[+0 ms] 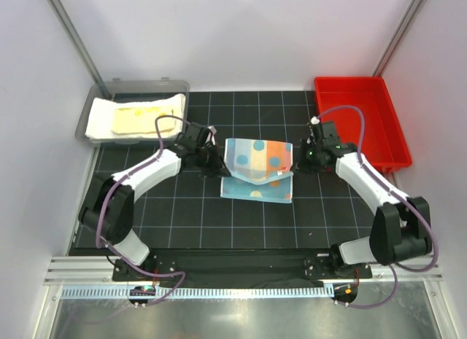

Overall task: Fold and stack the towels
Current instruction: Fold the towel

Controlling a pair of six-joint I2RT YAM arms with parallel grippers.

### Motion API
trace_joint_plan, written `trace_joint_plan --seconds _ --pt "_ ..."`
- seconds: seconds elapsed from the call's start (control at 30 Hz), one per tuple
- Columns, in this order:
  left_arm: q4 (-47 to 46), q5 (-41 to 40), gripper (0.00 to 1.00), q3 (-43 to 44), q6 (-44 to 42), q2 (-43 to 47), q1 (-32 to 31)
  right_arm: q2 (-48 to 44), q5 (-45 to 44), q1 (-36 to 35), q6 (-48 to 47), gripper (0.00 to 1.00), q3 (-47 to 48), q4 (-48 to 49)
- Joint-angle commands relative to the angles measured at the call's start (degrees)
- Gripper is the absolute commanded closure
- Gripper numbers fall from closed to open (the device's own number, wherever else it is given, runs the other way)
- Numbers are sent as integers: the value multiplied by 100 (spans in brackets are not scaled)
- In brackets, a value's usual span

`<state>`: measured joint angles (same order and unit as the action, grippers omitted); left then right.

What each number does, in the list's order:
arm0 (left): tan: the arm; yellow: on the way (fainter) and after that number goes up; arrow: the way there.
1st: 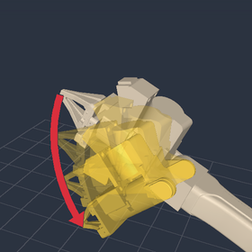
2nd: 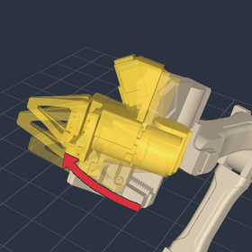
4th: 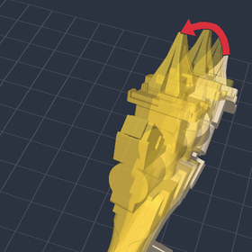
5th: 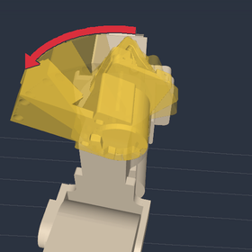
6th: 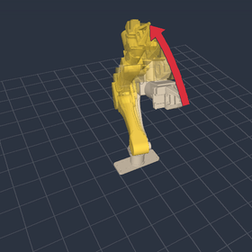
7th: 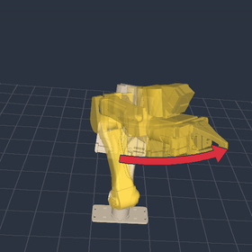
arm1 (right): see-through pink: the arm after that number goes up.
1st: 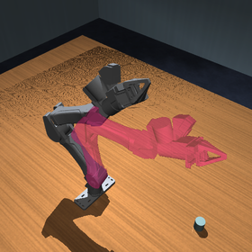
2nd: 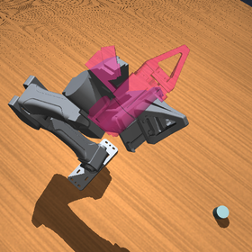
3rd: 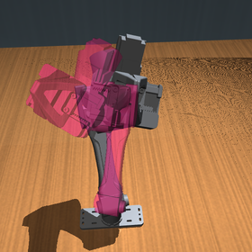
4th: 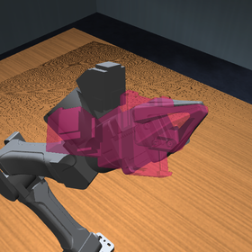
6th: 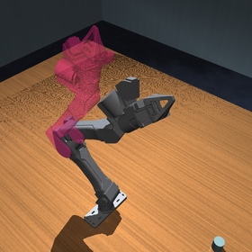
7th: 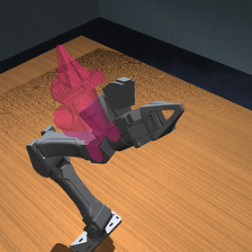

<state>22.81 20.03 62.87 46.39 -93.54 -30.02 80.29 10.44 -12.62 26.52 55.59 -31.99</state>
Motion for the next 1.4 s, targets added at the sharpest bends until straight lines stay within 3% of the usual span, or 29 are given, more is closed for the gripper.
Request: trace_joint_plan --seconds 0.0,0.3,0.83,0.9,0.97,1.0,1.07,1.13,1.27,1.37 --pt "505 -148 100 -10 -174 476 -74 -609 132 5 -69 99 -152 -300" --pt "-268 -114 100 -1207 -69 417 -101 -963 214 -47 371 99 -1823 764" --pt "-426 -281 100 -1488 -201 37 -118 -436 125 -39 336 99 -2237 1195" --pt "-365 -254 96 -1462 -227 11 -118 -383 134 -47 327 99 -2167 1142" --pt "-129 -254 85 -1410 -271 89 -127 -391 108 -39 318 82 -2036 941" --pt "20 -272 67 -1348 -297 134 -118 -452 90 -47 327 75 -1983 862" --pt "415 -263 57 -1006 -490 256 -118 -663 -15 -39 345 59 -1747 502" --pt "1022 -578 48 -472 -726 458 -127 -769 -111 -47 301 50 -1396 150" --pt "1121 -782 46 680 -1026 293 -4 -315 71 119 56 50 -683 411" --pt "700 -493 49 1557 -1246 -426 49 380 238 225 -383 55 123 676"
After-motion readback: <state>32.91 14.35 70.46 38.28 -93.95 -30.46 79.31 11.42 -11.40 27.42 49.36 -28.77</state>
